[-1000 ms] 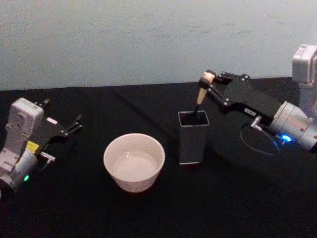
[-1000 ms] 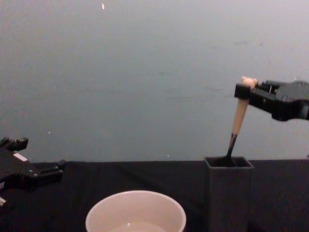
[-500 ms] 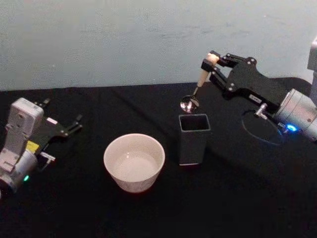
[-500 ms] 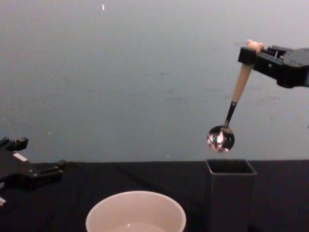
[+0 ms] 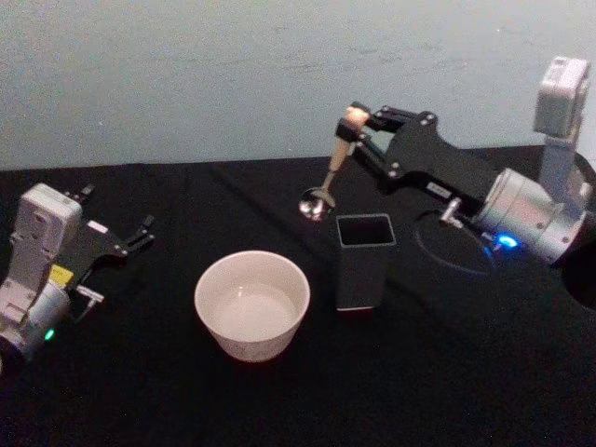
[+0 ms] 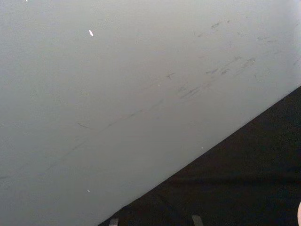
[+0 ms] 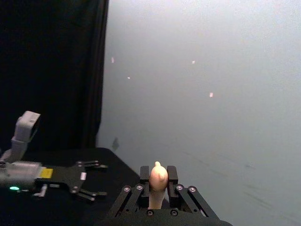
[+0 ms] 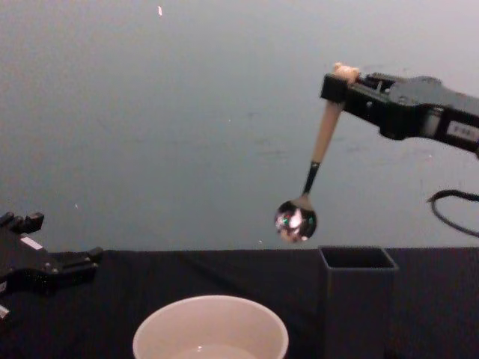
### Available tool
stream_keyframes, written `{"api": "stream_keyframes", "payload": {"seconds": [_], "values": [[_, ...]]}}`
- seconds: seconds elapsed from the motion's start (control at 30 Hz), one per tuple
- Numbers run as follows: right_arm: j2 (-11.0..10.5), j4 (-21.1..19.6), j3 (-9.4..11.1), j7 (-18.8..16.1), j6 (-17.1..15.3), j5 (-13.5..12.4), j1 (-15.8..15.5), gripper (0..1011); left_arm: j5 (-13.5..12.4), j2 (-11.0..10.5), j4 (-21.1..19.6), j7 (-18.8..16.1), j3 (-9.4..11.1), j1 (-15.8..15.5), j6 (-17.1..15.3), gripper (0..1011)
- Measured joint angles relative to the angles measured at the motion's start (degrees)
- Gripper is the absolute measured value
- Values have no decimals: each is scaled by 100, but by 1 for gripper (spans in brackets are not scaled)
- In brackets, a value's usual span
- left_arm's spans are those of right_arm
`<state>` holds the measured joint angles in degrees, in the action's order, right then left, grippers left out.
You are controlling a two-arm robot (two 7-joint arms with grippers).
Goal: Pick up the stirring spoon with one hand, stir inside the cup, then place it back in its original position.
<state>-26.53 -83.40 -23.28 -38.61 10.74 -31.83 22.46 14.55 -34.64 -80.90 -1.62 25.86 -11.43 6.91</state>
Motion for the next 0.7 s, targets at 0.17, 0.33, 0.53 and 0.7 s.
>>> {"api": "stream_keyframes", "payload": {"seconds": [0.17,0.33,0.53,0.7], "values": [[125,132,-193,-102,-35,-5,107,214,0,0,0,0,0,0,0,1001],[252,295,-412,-190,-18,67,216,214,0,0,0,0,0,0,0,1001],[350,432,-627,-311,38,166,304,214,0,0,0,0,0,0,0,1001],[427,615,-833,-401,162,342,376,214,0,0,0,0,0,0,0,1001]]}}
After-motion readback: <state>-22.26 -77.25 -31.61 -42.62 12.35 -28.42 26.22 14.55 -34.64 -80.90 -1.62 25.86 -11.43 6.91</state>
